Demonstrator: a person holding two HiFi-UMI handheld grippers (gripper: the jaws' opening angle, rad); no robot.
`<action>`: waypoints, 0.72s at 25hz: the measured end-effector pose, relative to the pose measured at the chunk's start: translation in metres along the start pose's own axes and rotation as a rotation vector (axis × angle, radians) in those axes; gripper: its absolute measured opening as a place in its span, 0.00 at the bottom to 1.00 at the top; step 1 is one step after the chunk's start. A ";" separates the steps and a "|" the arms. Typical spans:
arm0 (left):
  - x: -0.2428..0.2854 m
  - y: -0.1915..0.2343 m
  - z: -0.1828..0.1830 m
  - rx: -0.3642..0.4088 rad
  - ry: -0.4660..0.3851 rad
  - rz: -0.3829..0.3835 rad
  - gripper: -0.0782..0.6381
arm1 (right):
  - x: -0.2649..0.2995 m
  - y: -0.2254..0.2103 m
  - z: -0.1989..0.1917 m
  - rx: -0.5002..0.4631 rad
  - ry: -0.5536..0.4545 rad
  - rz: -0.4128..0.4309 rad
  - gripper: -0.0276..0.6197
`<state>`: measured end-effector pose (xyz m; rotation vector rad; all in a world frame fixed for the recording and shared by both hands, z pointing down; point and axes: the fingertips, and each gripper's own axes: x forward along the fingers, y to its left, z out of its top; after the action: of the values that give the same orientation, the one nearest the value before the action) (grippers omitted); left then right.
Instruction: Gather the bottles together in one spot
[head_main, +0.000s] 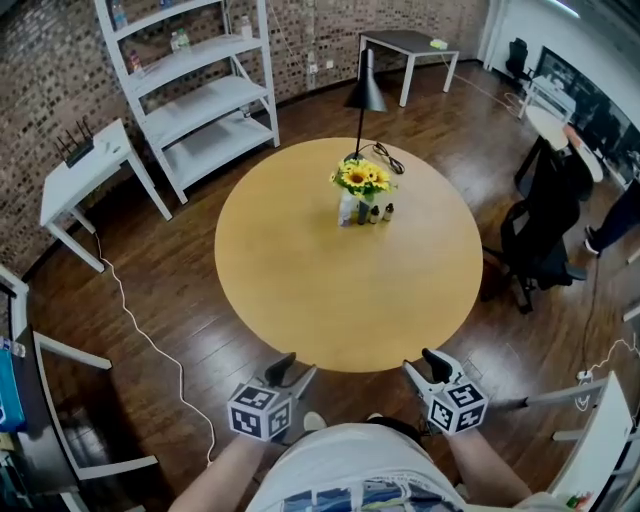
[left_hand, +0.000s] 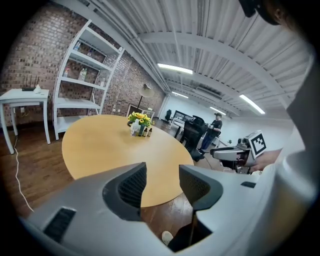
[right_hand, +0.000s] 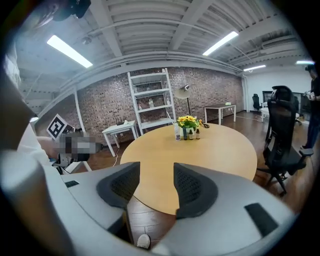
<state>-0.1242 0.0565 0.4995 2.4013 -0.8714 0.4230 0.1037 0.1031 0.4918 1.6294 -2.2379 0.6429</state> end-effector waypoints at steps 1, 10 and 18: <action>-0.004 -0.003 0.000 -0.005 -0.006 0.002 0.39 | 0.000 0.001 0.001 0.001 -0.001 0.015 0.41; -0.001 -0.031 -0.006 -0.048 -0.026 0.085 0.39 | -0.021 -0.013 0.010 -0.025 -0.009 0.099 0.41; 0.017 -0.061 -0.014 -0.015 0.027 0.107 0.39 | -0.036 -0.051 -0.007 0.008 0.015 0.039 0.41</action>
<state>-0.0730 0.0955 0.4949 2.3371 -0.9904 0.4870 0.1628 0.1226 0.4895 1.5832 -2.2641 0.6728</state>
